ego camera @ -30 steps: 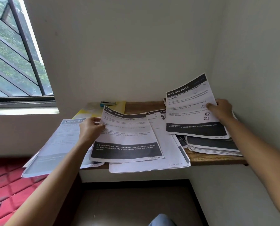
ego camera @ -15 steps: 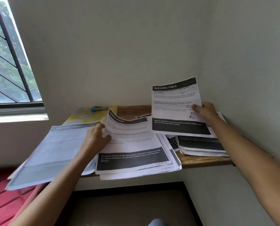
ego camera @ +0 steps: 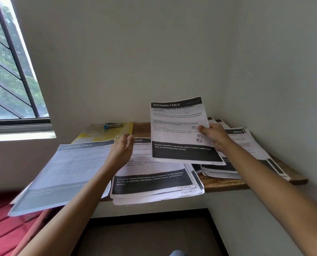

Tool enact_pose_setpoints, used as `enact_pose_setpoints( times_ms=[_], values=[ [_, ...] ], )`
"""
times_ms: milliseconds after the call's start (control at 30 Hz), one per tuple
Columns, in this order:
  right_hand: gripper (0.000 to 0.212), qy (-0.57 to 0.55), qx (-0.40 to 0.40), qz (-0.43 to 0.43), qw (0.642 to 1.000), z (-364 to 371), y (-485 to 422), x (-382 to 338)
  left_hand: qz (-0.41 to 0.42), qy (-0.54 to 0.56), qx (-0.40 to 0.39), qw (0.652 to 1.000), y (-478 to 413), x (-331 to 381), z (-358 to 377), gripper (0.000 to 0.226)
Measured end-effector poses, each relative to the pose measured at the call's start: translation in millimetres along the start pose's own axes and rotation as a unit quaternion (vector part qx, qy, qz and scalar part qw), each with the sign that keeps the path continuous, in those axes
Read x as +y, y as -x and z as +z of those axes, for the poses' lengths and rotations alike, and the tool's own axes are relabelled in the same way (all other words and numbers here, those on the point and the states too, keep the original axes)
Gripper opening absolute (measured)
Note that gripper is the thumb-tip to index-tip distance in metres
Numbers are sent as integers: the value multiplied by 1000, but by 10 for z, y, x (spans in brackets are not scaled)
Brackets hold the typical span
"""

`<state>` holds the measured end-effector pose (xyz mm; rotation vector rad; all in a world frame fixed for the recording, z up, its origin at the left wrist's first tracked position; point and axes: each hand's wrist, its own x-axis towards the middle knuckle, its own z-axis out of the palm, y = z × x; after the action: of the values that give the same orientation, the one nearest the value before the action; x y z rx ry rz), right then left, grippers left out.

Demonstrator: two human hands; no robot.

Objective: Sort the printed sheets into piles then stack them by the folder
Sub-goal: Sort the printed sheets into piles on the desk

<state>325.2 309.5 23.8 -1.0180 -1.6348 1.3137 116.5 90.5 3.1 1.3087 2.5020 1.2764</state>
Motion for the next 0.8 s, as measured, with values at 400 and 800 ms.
enact_pose_setpoints(
  times_ms=[400,800],
  values=[
    [45,226,-60,-140,962,669,499,58,-32,79,83,993,92,-61,-81,63],
    [86,570,-258,-237,743,855,707,261,147,-175,-51,972,93,-73,88,51]
  ],
)
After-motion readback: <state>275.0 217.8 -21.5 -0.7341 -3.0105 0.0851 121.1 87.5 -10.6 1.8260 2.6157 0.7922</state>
